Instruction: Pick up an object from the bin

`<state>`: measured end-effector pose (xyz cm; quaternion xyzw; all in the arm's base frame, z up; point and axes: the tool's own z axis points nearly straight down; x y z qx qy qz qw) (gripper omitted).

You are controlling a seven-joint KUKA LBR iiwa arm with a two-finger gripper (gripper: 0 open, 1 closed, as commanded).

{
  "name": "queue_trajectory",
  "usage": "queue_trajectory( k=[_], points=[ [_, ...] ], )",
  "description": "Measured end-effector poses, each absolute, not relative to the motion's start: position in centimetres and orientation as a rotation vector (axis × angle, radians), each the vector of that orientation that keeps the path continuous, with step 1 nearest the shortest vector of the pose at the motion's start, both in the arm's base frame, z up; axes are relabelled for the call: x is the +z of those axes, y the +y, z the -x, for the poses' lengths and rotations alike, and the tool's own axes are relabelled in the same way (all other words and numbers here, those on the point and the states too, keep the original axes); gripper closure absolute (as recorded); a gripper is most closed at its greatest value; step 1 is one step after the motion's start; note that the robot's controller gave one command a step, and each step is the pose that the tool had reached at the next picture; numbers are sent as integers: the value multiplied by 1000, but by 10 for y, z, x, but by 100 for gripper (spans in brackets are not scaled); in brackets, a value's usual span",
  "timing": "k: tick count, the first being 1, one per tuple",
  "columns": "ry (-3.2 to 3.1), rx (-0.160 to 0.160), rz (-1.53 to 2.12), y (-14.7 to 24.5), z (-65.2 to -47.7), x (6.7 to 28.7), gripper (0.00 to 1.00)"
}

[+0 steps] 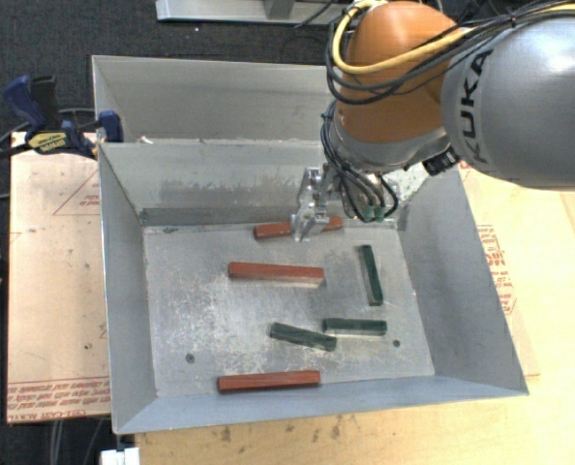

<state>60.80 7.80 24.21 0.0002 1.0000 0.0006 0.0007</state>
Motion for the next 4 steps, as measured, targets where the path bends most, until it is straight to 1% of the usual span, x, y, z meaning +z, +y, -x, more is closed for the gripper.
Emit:
queue_trajectory(
  k=[1, 2, 3, 4],
  points=[
    [3121, 2, 323, 83, -635, 232, 0],
    [3121, 2, 322, 83, -635, 232, 0],
    [3113, 2, 370, 74, -610, 179, 0],
    [3082, 2, 555, 98, -623, 79, 100]
  ],
)
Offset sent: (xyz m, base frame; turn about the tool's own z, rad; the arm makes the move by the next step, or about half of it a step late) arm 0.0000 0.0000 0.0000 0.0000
